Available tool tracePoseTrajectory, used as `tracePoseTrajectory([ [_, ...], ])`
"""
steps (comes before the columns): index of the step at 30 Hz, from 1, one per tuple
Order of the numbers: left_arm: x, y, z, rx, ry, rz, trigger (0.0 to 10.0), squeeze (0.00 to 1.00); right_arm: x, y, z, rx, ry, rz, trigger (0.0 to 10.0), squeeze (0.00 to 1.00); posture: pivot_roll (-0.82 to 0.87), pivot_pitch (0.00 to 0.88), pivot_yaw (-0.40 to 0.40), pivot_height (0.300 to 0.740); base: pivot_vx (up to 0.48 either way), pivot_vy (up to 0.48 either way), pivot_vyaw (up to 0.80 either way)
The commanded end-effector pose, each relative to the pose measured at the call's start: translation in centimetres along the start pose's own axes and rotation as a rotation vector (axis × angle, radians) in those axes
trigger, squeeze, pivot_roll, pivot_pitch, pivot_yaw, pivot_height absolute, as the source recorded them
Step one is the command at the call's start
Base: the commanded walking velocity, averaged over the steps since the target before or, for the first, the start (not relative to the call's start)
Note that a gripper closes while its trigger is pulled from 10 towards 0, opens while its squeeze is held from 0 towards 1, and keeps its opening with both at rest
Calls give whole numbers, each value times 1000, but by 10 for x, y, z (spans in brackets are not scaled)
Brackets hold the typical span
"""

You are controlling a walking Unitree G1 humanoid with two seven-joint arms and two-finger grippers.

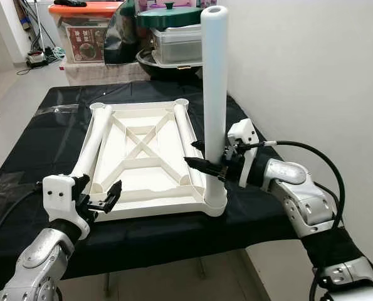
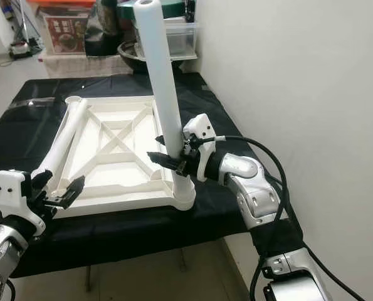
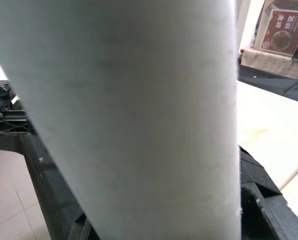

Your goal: Building children table

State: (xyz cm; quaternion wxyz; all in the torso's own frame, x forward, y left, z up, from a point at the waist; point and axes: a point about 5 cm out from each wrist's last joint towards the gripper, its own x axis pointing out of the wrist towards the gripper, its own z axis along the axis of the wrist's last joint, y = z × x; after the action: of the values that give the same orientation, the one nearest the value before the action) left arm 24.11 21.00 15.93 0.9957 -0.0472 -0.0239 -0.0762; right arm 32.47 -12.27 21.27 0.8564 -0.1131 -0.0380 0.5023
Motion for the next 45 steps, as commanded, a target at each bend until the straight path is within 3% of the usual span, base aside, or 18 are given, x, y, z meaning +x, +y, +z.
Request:
tracePoseTrajectory([
  [1, 0, 1, -2, -26, -2, 7, 10000, 0, 3, 10, -14, 93, 43, 53, 10000, 0, 34, 0, -59, 740, 0, 0, 0],
  [6, 2, 0, -3, -47, -1, 6, 10000, 0, 11, 15, -16, 250, -13, 41, 10000, 0, 31, 0, -58, 740, 0, 0, 0],
  [9, 2, 0, -3, -49, -2, 9, 10000, 0, 13, 15, -17, 282, -21, 26, 10000, 0, 36, 0, -64, 740, 0, 0, 0],
  [13, 1, 3, 0, -67, -20, 24, 10000, 0, 21, 16, -29, 370, -14, -101, 10000, 0, 36, 0, -65, 740, 0, 0, 0],
  [18, 1, 3, 3, -63, -30, 25, 10000, 0, 28, 22, -38, 380, 3, -227, 10000, 0, 41, 0, -62, 740, 0, 0, 0],
  [19, 2, 4, 5, -56, -34, 31, 10000, 0, 28, 16, -52, 390, 80, -463, 10000, 0, 42, 0, -60, 740, 0, 0, 0],
  [20, 2, 4, 5, -56, -34, 31, 10000, 0, 28, 16, -52, 390, 80, -463, 10000, 0, 42, 0, -60, 740, 0, 0, 0],
  [21, 2, 6, 7, -52, -41, 37, 10000, 0, 19, 6, -69, 404, 183, -719, 10000, 0, 41, 0, -59, 740, 0, 0, 0],
  [22, 2, 6, 7, -52, -41, 37, 10000, 0, 19, 6, -69, 404, 183, -719, 10000, 0, 41, 0, -59, 740, 0, 0, 0],
  [24, 4, 7, 11, -51, -51, 44, 10000, 0, 8, -2, -81, 421, 247, -910, 10000, 0, 47, 0, -58, 740, 0, 0, 0],
  [28, 5, 7, 13, -49, -58, 47, 10000, 0, 4, -5, -82, 434, 264, -1011, 10000, 0, 48, 0, -59, 740, 0, 0, 0],
  [35, 7, 6, 14, -48, -60, 50, 10000, 0, 17, 6, -77, 461, 257, -999, 10000, 0, 53, 0, -59, 740, 0, 0, 0],
  [36, 7, 6, 13, -49, -58, 50, 10000, 0, 22, 10, -75, 480, 247, -982, 10000, 153, 55, 0, -57, 740, 0, 0, 0],
  [37, 7, 6, 13, -49, -58, 50, 10000, 0, 22, 10, -75, 480, 247, -982, 10000, 153, 55, 0, -57, 740, 0, 0, 0],
  [38, 8, 6, 13, -48, -57, 49, 10000, 0, 25, 12, -74, 492, 233, -964, 10000, 1000, 54, 0, -56, 740, 0, 0, 0],
  [43, 9, 7, 13, -45, -53, 49, 10000, 0, 29, 9, -66, 513, 169, -955, 10000, 1000, 48, 0, -51, 740, 0, 0, 0],
  [45, 11, 7, 13, -41, -51, 44, 10000, 0, 28, -3, -42, 494, 25, -941, 10000, 1000, 45, 0, -49, 740, 0, 0, 0],
])
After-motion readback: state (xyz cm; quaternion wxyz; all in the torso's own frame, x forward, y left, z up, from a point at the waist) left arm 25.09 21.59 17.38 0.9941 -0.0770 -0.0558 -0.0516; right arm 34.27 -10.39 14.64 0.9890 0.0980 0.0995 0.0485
